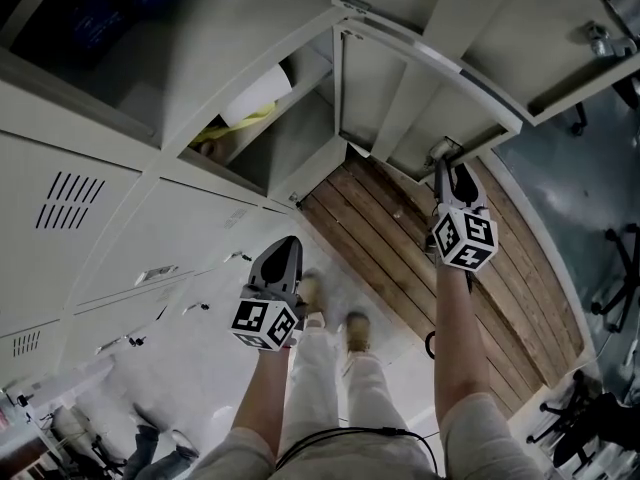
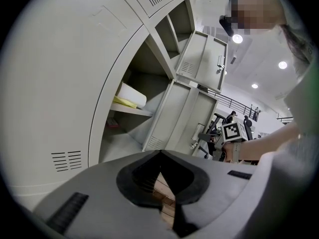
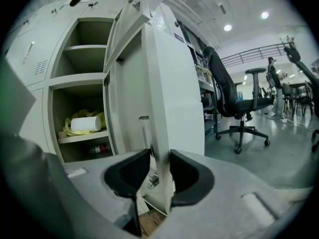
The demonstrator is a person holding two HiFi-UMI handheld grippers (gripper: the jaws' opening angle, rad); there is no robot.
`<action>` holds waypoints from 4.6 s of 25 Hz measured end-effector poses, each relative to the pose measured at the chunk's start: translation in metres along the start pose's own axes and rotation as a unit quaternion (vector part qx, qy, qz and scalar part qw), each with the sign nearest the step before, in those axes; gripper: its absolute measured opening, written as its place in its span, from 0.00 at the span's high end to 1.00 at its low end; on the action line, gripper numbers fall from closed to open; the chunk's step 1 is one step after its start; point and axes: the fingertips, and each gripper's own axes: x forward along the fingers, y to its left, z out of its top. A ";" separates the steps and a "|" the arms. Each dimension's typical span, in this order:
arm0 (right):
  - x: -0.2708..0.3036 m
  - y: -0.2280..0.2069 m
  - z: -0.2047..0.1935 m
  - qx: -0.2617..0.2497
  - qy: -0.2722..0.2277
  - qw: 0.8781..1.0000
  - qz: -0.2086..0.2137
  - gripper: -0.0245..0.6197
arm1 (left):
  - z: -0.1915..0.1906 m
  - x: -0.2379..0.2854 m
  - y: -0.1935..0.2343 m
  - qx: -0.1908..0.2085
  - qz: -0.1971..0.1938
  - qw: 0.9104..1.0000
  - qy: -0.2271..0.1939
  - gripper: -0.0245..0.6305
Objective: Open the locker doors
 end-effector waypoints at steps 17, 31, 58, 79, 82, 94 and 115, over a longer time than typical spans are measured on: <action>-0.028 0.016 0.022 -0.043 -0.027 0.999 0.007 0.54 | 0.016 -0.024 0.005 -0.001 0.016 1.000 -0.021 0.96; -0.097 0.114 0.027 -0.118 -0.018 0.983 0.138 0.81 | 0.050 -0.083 -0.006 0.012 0.042 0.997 -0.066 0.96; -0.234 0.227 0.146 -0.110 -0.094 0.950 0.278 0.96 | 0.155 -0.208 -0.073 0.057 0.063 0.985 -0.153 0.96; -0.324 0.258 0.195 -0.115 -0.130 0.926 0.336 0.96 | 0.190 -0.263 -0.143 0.098 0.046 0.978 -0.177 0.96; -0.333 0.258 0.198 -0.111 -0.134 0.925 0.337 0.96 | 0.192 -0.270 -0.147 0.100 0.050 0.977 -0.181 0.96; -0.357 0.260 0.190 -0.109 -0.131 0.924 0.342 0.96 | 0.191 -0.298 -0.150 0.098 0.066 0.973 -0.197 0.96; -0.365 0.256 0.181 -0.107 -0.121 0.919 0.360 0.96 | 0.185 -0.307 -0.156 0.100 0.078 0.971 -0.202 0.96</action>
